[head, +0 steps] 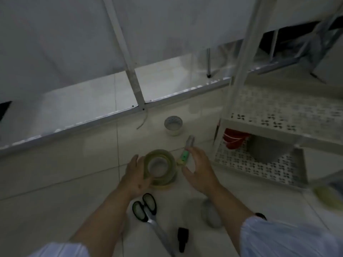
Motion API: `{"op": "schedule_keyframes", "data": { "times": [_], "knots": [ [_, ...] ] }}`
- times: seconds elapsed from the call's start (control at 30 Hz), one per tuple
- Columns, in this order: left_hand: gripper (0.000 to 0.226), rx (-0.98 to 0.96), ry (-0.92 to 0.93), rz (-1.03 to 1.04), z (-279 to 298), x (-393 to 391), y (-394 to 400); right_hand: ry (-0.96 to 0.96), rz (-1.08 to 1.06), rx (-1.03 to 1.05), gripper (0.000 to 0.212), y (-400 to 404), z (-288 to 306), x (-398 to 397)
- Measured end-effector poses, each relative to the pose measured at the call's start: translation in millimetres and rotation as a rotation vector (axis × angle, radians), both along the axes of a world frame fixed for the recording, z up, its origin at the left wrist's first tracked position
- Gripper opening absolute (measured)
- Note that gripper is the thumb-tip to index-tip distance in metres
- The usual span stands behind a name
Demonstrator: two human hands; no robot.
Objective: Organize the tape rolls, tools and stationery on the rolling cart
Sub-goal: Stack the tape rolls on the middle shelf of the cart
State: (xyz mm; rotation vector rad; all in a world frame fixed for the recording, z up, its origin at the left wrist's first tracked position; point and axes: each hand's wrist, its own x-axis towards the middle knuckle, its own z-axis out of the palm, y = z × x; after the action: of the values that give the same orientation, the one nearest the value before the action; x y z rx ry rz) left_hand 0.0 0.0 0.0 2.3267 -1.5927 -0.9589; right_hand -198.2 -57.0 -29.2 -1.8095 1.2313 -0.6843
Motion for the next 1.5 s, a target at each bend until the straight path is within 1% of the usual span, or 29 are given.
{"op": "schedule_keyframes", "data": {
  "times": [0.07, 0.13, 0.2, 0.3, 0.4, 0.47, 0.5, 0.63, 0.7, 0.8, 0.87, 0.93, 1.0, 1.07, 1.13, 1.17, 1.23, 1.3, 1.33, 1.43, 1.5],
  "knots": [
    [0.071, -0.024, -0.009, -0.025, -23.2, 6.7, 3.2, 0.002, 0.025, -0.041, 0.055, -1.5, -20.6, 8.0],
    [0.076, -0.042, 0.016, -0.041, -47.6, 15.6, 3.0, 0.037, 0.035, 0.012, 0.059, -4.9, -43.1, 14.9],
    [0.085, -0.021, 0.021, -0.071, -69.1, 26.4, 3.1, 0.031, 0.040, 0.107, 0.053, -5.2, -62.5, 25.5],
    [0.090, -0.050, 0.105, -0.085, -71.3, 32.2, 0.9, -0.063, 0.050, 0.190, 0.036, -2.0, -89.7, 40.3],
    [0.076, -0.044, 0.241, 0.044, -71.8, 31.6, -3.8, -0.125, 0.040, 0.211, 0.037, 8.1, -99.6, 50.3],
    [0.066, -0.085, 0.416, 0.116, -80.2, 31.1, -6.9, -0.167, 0.000, 0.223, 0.039, 12.5, -95.3, 55.3],
    [0.066, -0.095, 0.476, 0.145, -84.7, 30.3, -8.0, -0.179, -0.013, 0.228, 0.040, 13.3, -94.8, 57.2],
    [0.061, -0.082, 0.571, 0.314, -87.8, 23.3, -11.1, -0.228, -0.025, 0.228, 0.042, 14.2, -89.8, 60.6],
    [0.058, -0.072, 0.576, 0.322, -86.0, 21.6, -10.7, -0.248, -0.018, 0.223, 0.043, 16.9, -86.1, 59.7],
    [0.054, -0.048, 0.585, 0.305, -78.3, 17.4, -6.4, -0.249, -0.044, 0.199, 0.046, 20.5, -77.8, 52.8],
    [0.049, -0.073, 0.595, 0.283, -69.2, 9.3, -3.1, -0.236, -0.066, 0.184, 0.047, 21.3, -69.9, 44.0],
    [0.045, -0.134, 0.595, 0.254, -57.4, -2.3, -2.3, -0.235, -0.096, 0.181, 0.046, 21.5, -58.1, 34.4],
    [0.037, -0.231, 0.587, 0.220, -42.5, -14.7, -2.2, -0.249, -0.119, 0.147, 0.051, 21.4, -44.6, 24.4],
    [0.043, -0.310, 0.577, 0.189, -26.2, -26.8, -1.4, -0.274, -0.145, 0.095, 0.057, 22.6, -27.4, 14.5],
    [0.056, -0.406, 0.587, 0.166, -14.0, -37.9, -1.7, -0.318, -0.181, 0.058, 0.050, 25.2, -8.9, 3.4],
    [0.055, -0.470, 0.604, 0.138, -7.0, -43.5, -1.5, -0.341, -0.202, 0.045, 0.045, 27.7, 1.5, -2.3],
    [0.051, -0.551, 0.635, 0.065, 12.4, -58.5, -0.5, -0.394, -0.247, 0.015, 0.043, 34.1, 22.9, -14.6],
    [0.056, -0.642, 0.660, -0.025, 32.2, -73.6, 3.1, -0.445, -0.289, -0.019, 0.046, 42.4, 43.5, -28.0],
    [0.062, -0.688, 0.669, -0.067, 42.4, -82.0, 6.0, -0.468, -0.305, -0.041, 0.048, 46.8, 54.3, -35.2],
    [0.073, -0.752, 0.762, -0.170, 65.4, -106.9, 14.2, -0.523, -0.330, -0.104, 0.052, 59.9, 84.4, -57.9],
    [0.079, -0.787, 0.773, -0.224, 76.4, -123.3, 18.0, -0.536, -0.340, -0.148, 0.048, 68.1, 103.2, -74.4]
  ]
}}
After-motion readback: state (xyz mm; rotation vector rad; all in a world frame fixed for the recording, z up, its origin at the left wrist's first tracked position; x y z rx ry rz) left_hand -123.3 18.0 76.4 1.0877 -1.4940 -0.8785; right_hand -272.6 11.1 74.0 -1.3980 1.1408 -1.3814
